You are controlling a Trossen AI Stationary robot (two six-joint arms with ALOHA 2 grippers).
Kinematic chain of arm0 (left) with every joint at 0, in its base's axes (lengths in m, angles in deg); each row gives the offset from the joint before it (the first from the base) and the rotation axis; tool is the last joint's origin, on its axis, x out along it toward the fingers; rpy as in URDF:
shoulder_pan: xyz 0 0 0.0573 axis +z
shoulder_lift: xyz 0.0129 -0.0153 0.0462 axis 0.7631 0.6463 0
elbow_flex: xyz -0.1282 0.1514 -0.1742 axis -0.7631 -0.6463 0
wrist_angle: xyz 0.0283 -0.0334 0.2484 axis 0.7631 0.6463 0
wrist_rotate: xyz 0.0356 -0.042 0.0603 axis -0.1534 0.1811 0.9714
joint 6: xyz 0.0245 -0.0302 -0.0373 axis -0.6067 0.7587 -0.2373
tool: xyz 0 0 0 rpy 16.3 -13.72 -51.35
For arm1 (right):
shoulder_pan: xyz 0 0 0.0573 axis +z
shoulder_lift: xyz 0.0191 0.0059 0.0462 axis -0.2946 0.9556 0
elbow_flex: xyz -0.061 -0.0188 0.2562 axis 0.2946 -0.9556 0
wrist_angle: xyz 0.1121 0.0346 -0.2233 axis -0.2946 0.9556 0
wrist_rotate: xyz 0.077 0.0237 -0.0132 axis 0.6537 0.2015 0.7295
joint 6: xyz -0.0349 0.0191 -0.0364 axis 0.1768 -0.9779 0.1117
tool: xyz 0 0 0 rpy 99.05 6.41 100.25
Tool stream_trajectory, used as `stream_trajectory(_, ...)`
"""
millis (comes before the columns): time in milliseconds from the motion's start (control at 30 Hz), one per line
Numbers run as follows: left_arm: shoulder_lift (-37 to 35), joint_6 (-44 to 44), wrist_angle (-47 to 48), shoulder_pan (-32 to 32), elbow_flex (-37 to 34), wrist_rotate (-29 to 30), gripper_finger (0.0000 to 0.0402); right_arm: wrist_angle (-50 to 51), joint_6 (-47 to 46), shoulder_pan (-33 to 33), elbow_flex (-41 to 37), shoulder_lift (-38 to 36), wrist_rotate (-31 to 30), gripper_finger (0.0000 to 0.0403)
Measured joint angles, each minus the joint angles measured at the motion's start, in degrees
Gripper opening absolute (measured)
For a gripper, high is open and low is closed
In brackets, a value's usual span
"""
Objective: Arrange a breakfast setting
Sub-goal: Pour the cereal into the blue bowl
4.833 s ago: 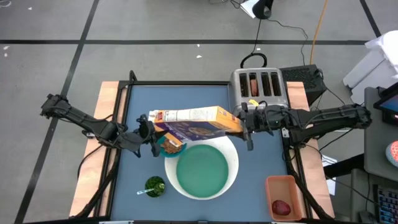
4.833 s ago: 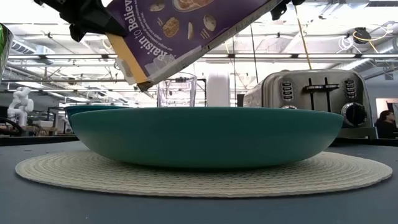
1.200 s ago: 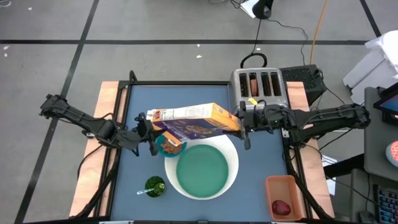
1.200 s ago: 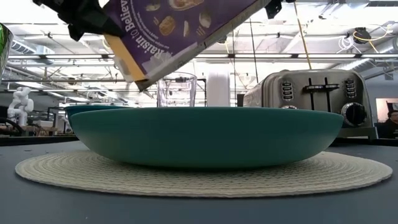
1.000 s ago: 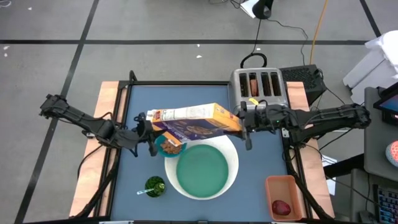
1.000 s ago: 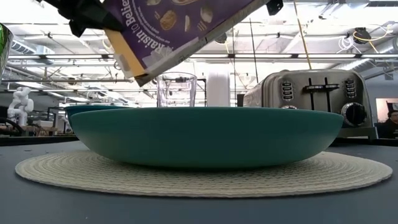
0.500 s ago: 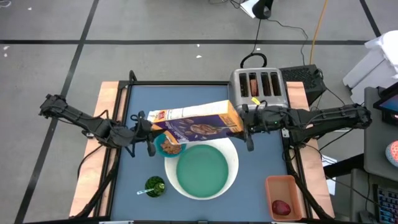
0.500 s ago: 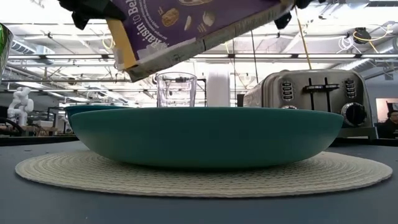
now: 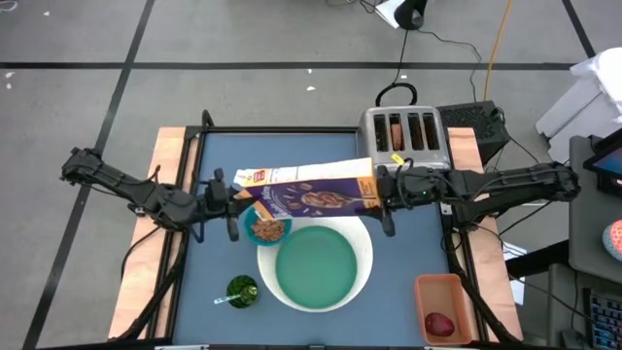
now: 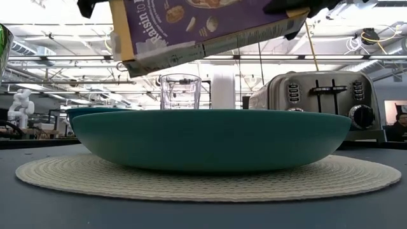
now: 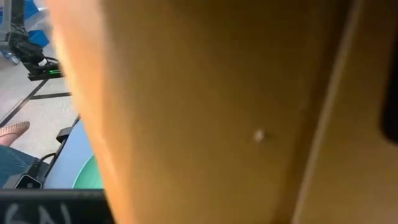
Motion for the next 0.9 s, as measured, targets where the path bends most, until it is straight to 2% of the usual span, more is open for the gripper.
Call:
stream_trajectory(400, 0.09, -11.2, -12.29, 0.04, 0.0, -0.04, 0.002, 1.13, -0.79, 0.0, 0.02, -0.02, 1.86, 0.0171)
stream_trajectory(900, -0.04, -10.19, -14.7, 0.04, 0.11, 0.3, 0.0021, -5.64, -0.96, -0.03, -0.17, 0.13, 2.84, 0.0163)
